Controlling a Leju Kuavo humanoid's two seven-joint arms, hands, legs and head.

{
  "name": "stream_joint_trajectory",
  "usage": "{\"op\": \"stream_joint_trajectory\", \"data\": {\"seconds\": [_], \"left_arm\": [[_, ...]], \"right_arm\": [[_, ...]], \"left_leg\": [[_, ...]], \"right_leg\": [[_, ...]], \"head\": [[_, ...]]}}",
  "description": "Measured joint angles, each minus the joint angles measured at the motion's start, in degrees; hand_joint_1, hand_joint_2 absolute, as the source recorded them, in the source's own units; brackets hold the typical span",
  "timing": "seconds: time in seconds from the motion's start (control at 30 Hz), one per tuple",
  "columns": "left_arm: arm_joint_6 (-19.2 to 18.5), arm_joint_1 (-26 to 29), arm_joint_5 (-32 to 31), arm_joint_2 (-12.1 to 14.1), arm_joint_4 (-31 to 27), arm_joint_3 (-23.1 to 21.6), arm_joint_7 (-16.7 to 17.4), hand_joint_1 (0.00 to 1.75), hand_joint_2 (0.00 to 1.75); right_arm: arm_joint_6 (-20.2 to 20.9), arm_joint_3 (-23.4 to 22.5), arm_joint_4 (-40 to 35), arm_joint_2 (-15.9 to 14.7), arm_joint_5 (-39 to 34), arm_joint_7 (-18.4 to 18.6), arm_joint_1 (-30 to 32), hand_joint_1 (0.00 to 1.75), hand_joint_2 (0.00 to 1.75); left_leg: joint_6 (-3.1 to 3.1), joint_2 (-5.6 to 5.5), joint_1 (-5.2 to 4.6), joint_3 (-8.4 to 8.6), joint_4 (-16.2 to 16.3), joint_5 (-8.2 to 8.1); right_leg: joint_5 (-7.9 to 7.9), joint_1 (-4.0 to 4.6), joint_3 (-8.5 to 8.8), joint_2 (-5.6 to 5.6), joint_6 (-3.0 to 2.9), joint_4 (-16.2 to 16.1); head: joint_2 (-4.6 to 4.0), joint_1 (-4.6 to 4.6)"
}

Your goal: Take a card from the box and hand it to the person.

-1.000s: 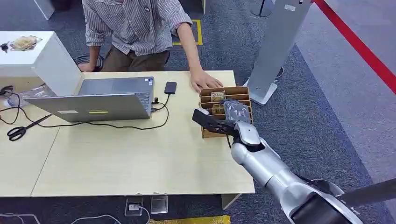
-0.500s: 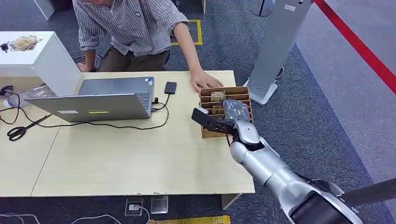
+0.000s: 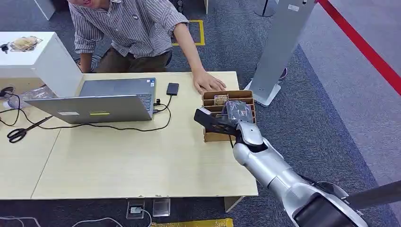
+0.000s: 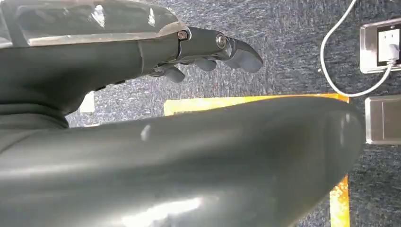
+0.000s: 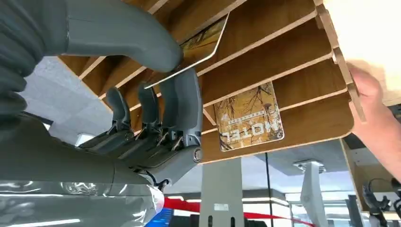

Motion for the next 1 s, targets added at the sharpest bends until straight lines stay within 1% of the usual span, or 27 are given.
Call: {"op": "stream_joint_trajectory", "data": {"seconds": [0.07,0.1,0.13,0.17,0.27,0.3,0.53,0.7,0.87,0.93,0.97,1.0], "left_arm": [[0.00,0.00,0.00,0.00,0.00,0.00,0.00,0.00,0.00],[0.00,0.00,0.00,0.00,0.00,0.00,0.00,0.00,0.00],[0.00,0.00,0.00,0.00,0.00,-0.02,0.00,0.00,0.00],[0.00,0.00,0.00,0.00,0.00,-0.02,0.00,0.00,0.00],[0.00,0.00,-0.02,0.00,0.00,-0.02,0.00,0.00,0.00],[0.06,0.00,-0.04,0.00,0.00,-0.04,-0.04,0.00,1.75],[0.76,0.00,-0.81,0.00,0.00,-0.48,-0.70,0.00,1.75],[0.57,0.06,-0.33,0.00,0.00,-0.48,-0.79,0.00,1.75],[0.66,0.26,0.18,0.02,0.00,-0.48,-0.79,0.00,1.75],[0.77,0.50,0.52,0.04,0.00,-0.48,-0.87,0.00,1.75],[0.76,0.63,0.63,0.11,0.00,-0.48,-0.94,0.00,1.75],[0.76,0.76,0.72,0.15,0.00,-0.48,-0.98,0.00,1.75]], "right_arm": [[0.00,0.02,0.00,0.00,0.02,0.00,0.00,1.40,1.75],[0.02,0.02,0.00,0.00,0.02,0.00,0.00,1.61,1.75],[0.02,0.02,0.00,0.00,0.00,0.00,-0.01,1.71,1.75],[0.02,0.02,0.00,0.00,0.00,0.00,-0.01,1.75,1.75],[0.02,0.02,0.00,0.00,0.00,0.00,-0.06,1.75,1.75],[0.04,0.02,0.00,0.00,0.00,0.00,-0.07,1.75,1.75],[0.02,0.02,0.02,0.00,-0.05,0.28,-0.13,1.75,1.75],[-1.18,0.04,-0.22,-0.02,0.17,0.79,-0.12,1.75,1.75],[-1.73,-0.20,-3.35,-0.92,-0.05,1.99,-0.11,1.75,1.75],[-0.36,-0.61,-6.48,-1.79,-0.96,2.69,-0.14,1.75,1.75],[1.51,-0.81,-8.53,-2.41,-1.82,3.17,-0.15,1.75,1.75],[4.27,-1.03,-11.22,-2.99,-3.12,3.82,-0.18,1.75,1.75]], "left_leg": [[0.00,0.00,0.00,0.00,0.00,0.00],[0.00,0.00,0.00,0.00,0.00,0.00],[0.00,0.00,0.00,0.01,0.00,0.00],[0.00,0.00,0.00,0.00,0.00,0.00],[0.00,0.00,0.00,0.00,0.00,0.00],[0.00,0.00,0.00,0.01,0.00,0.00],[0.00,0.00,0.00,0.01,0.00,0.00],[0.00,0.00,0.00,0.00,0.00,0.00],[0.00,0.01,0.00,0.00,0.01,0.00],[0.00,0.01,0.00,0.01,0.01,0.00],[0.00,0.02,0.00,0.01,0.01,0.00],[0.00,0.01,0.00,0.01,0.01,0.00]], "right_leg": [[0.00,0.00,0.00,0.00,0.00,0.00],[0.00,0.00,0.00,0.00,0.00,0.00],[0.00,0.00,0.00,0.00,0.00,0.00],[0.00,0.00,0.00,0.00,0.00,0.00],[0.00,0.00,0.00,0.00,0.00,0.00],[0.00,0.00,0.00,0.00,0.00,0.00],[0.00,0.00,0.00,0.00,0.00,0.00],[0.00,0.00,0.00,0.00,0.00,0.00],[0.00,0.00,-0.02,0.00,0.00,0.00],[0.00,0.00,-0.01,0.01,0.00,0.00],[0.00,0.00,-0.02,0.01,0.00,0.00],[0.00,0.00,-0.02,0.01,0.00,0.00]], "head": [[0.00,0.00],[0.00,0.00],[0.00,0.00],[0.00,0.00],[0.00,-0.02],[0.02,-0.02],[0.00,-0.02],[0.00,0.02],[0.00,0.00],[0.00,-0.02],[0.00,-0.04],[0.00,0.00]]}}
